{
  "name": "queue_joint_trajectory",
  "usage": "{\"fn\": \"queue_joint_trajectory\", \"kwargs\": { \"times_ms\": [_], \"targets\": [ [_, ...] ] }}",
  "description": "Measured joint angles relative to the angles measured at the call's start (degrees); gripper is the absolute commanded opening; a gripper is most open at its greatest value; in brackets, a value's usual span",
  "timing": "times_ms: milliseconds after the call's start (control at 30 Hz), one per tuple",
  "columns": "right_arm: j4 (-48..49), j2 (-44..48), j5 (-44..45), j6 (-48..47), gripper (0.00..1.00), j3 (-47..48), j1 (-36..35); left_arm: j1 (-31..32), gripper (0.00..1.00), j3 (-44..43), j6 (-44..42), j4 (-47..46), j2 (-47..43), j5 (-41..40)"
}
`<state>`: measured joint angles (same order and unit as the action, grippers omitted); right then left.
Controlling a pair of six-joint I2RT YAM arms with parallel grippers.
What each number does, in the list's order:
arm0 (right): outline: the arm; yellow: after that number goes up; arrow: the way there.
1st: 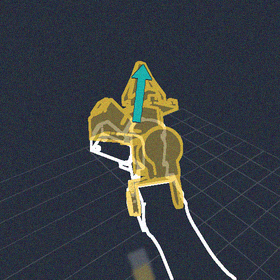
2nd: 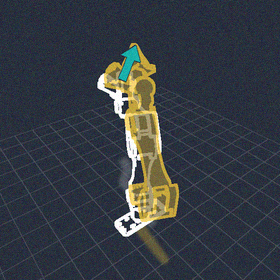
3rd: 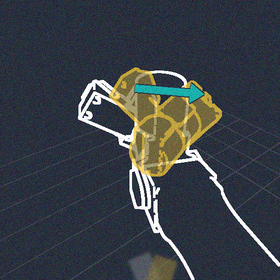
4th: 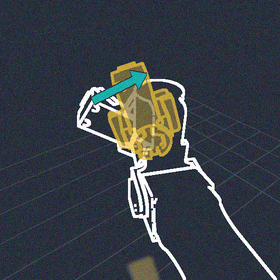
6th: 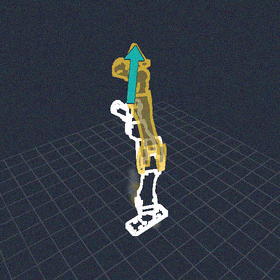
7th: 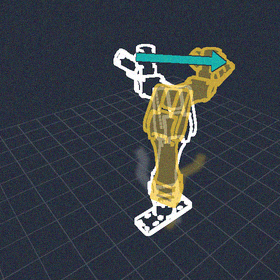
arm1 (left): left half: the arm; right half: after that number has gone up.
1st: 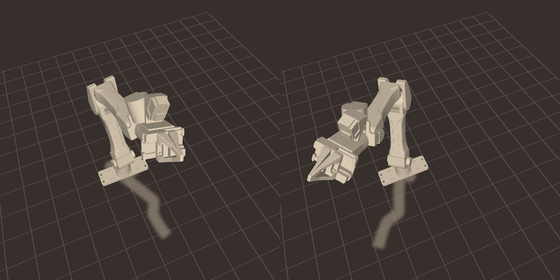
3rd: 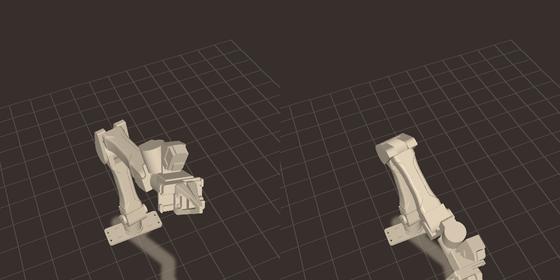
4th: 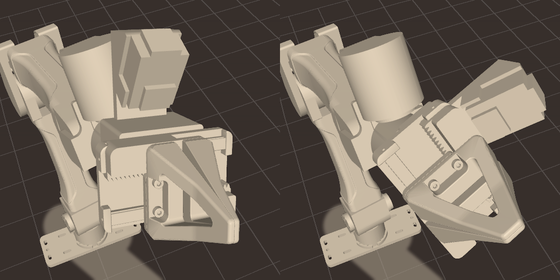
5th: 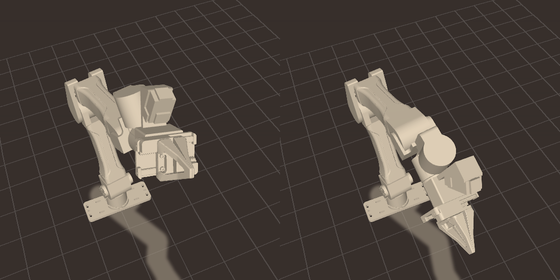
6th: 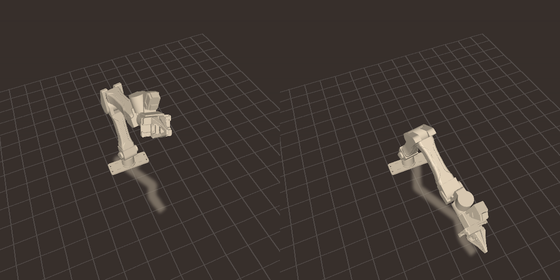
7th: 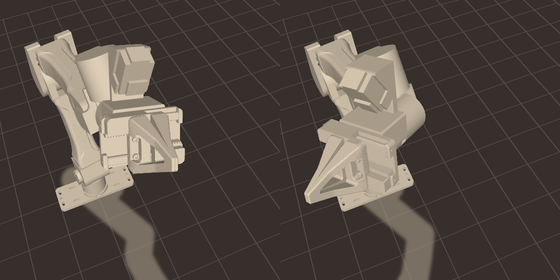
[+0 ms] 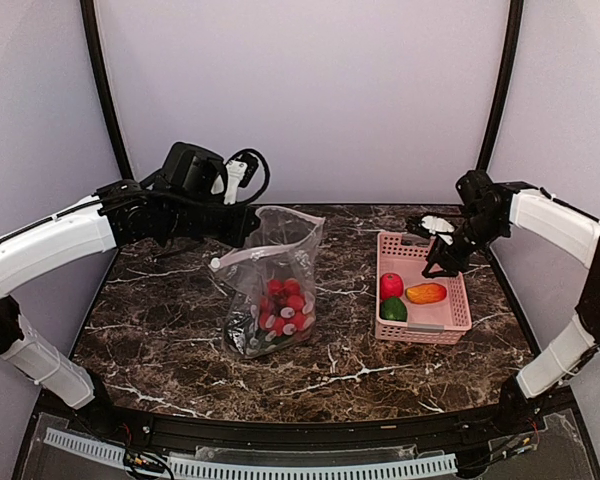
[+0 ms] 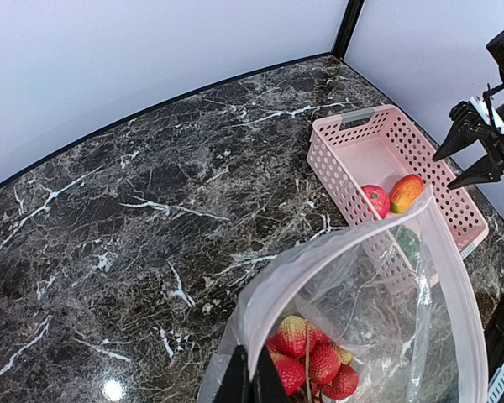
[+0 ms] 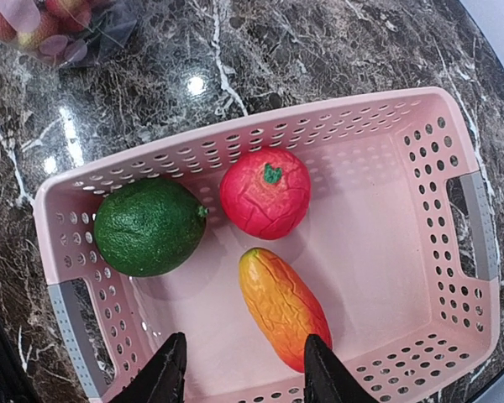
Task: Place the food in the zip-top bag and seal the zipper
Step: Pick up the fake fruit from the bin.
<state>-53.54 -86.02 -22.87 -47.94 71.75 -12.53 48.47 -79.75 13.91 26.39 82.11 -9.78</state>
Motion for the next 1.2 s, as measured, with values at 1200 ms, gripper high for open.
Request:
{"fn": "queue_joint_trajectory", "kwargs": {
  "times_ms": [1200],
  "targets": [
    [14.2,-12.0,11.2,-11.6,0.58,-8.5,-2.9,0.0,0.01,1.1,1.3,-1.5,-0.3,2.5]
  ]
}}
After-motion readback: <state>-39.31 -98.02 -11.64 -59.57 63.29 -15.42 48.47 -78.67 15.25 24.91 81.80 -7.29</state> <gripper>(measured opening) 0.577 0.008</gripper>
